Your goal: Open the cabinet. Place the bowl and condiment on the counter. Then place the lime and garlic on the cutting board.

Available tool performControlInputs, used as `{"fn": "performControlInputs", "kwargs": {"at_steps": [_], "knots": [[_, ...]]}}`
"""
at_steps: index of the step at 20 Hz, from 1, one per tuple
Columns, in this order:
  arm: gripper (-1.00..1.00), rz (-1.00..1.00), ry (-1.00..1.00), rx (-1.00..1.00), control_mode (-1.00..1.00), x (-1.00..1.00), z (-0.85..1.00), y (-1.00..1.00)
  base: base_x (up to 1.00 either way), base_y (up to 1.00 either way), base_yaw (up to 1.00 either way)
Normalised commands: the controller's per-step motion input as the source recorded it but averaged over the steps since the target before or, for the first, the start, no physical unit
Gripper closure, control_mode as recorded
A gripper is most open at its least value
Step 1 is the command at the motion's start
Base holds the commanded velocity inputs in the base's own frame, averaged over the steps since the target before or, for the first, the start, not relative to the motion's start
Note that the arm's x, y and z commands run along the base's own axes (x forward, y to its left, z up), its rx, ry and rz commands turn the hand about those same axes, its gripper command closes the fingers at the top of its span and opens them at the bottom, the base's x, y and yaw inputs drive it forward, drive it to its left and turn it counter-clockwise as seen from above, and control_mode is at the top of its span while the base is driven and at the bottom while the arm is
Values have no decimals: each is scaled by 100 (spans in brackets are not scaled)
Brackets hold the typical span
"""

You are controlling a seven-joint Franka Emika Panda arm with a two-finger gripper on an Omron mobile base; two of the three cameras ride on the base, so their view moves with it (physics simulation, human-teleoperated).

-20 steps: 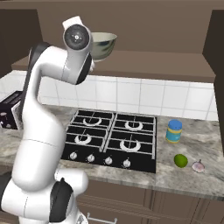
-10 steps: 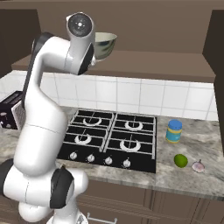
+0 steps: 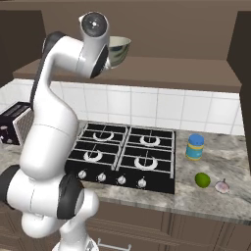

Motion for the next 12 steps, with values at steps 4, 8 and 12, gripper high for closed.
{"fn": "performControlInputs", "kwargs": {"at_steps": [4,8,12], "knots": [[-100,0,0,0,-100,27,0,0,0,0,0],[-100,0,3,0,-100,13,-1,0,0,0,0],[-100,0,3,0,-100,15,-5,0,0,0,0]]}}
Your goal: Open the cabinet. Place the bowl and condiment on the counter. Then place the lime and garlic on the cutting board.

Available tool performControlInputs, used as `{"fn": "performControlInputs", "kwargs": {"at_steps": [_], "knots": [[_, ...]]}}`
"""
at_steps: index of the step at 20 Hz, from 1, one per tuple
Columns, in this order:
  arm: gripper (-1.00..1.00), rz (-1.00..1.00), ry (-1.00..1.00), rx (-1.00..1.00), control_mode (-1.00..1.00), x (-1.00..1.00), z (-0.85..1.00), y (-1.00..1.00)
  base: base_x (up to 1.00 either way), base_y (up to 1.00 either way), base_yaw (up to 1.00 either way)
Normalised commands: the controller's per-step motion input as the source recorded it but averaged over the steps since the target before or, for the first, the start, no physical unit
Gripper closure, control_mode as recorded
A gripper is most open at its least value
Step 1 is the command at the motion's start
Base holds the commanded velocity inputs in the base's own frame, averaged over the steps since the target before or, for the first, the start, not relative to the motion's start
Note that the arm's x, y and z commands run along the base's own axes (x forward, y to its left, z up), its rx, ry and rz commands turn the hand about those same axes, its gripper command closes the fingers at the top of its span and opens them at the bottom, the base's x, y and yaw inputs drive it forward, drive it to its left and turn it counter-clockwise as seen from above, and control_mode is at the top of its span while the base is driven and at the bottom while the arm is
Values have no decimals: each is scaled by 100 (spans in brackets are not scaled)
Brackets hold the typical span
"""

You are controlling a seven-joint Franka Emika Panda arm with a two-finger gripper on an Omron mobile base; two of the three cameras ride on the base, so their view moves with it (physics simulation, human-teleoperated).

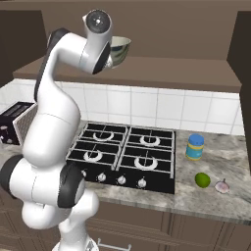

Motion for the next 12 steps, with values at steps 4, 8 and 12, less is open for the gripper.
{"fn": "performControlInputs", "kwargs": {"at_steps": [4,8,12], "knots": [[-100,0,3,0,-100,19,-7,0,0,0,0],[-100,0,1,0,-100,22,-9,0,0,0,0],[-100,0,0,0,-100,19,-10,0,0,0,0]]}}
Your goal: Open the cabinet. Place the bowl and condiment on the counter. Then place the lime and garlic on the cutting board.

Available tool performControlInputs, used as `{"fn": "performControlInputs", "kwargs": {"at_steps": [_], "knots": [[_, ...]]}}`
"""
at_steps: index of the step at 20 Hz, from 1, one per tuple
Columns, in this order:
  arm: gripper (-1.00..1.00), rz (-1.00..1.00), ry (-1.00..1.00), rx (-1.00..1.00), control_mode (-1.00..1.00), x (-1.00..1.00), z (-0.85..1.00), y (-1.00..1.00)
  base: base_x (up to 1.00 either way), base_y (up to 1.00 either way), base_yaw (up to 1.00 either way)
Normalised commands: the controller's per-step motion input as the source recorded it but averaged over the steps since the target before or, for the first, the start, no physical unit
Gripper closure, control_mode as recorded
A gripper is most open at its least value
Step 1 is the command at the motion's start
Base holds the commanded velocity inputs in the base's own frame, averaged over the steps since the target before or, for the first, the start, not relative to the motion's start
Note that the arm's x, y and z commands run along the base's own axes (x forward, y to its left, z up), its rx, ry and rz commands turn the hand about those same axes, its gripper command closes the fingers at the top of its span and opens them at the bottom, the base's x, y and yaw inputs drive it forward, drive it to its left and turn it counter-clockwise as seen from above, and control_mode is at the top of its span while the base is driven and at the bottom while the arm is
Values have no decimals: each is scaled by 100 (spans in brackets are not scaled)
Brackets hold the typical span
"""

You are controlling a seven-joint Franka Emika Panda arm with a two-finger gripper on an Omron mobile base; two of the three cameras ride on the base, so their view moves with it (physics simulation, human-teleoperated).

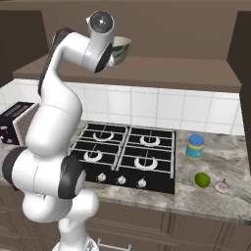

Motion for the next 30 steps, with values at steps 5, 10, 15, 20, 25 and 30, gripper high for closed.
{"fn": "performControlInputs", "kwargs": {"at_steps": [5,10,15,20,25,30], "knots": [[-100,0,0,0,-100,20,-10,0,0,0,0],[-100,0,0,0,-100,20,-8,0,0,0,0],[-100,0,0,0,-100,18,-7,0,0,0,0],[-100,0,0,0,-100,17,-4,0,0,0,0],[-100,0,0,0,-100,14,0,0,0,0,0],[-100,0,0,0,-100,12,0,0,0,0,0]]}}
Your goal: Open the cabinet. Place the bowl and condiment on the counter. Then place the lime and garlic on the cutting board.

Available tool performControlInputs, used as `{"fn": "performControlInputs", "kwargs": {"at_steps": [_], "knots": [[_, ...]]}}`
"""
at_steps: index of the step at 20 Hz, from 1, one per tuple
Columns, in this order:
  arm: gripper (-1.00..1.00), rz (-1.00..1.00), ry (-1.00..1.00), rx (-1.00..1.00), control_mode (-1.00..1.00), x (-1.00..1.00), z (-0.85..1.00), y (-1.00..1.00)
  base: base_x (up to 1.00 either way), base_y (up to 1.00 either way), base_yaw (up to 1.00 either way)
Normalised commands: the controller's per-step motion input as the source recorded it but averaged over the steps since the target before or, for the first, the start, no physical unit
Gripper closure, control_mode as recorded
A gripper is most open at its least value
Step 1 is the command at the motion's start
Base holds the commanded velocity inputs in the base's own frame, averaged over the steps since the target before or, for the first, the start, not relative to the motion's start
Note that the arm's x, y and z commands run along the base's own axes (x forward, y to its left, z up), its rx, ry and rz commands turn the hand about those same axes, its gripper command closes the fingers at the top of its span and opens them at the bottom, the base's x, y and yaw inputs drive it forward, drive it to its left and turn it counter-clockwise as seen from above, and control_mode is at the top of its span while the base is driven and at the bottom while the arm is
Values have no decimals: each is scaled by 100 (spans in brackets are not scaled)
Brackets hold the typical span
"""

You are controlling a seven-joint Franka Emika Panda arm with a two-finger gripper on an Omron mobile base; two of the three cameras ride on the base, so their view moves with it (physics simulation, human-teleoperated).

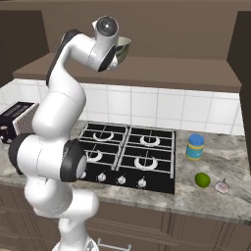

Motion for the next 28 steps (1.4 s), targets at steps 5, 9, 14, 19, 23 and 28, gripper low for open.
{"fn": "performControlInputs", "kwargs": {"at_steps": [5,9,14,19,23,28], "knots": [[-100,0,5,0,-100,13,0,0,0,0,0],[-100,0,6,0,-100,14,0,0,0,0,0],[-100,1,6,0,-100,11,-1,0,0,0,0],[-100,1,11,-3,-100,0,-2,0,0,0,0],[-100,1,12,-5,-100,0,-3,0,0,0,0],[-100,0,12,-4,-100,2,-4,0,0,0,0]]}}
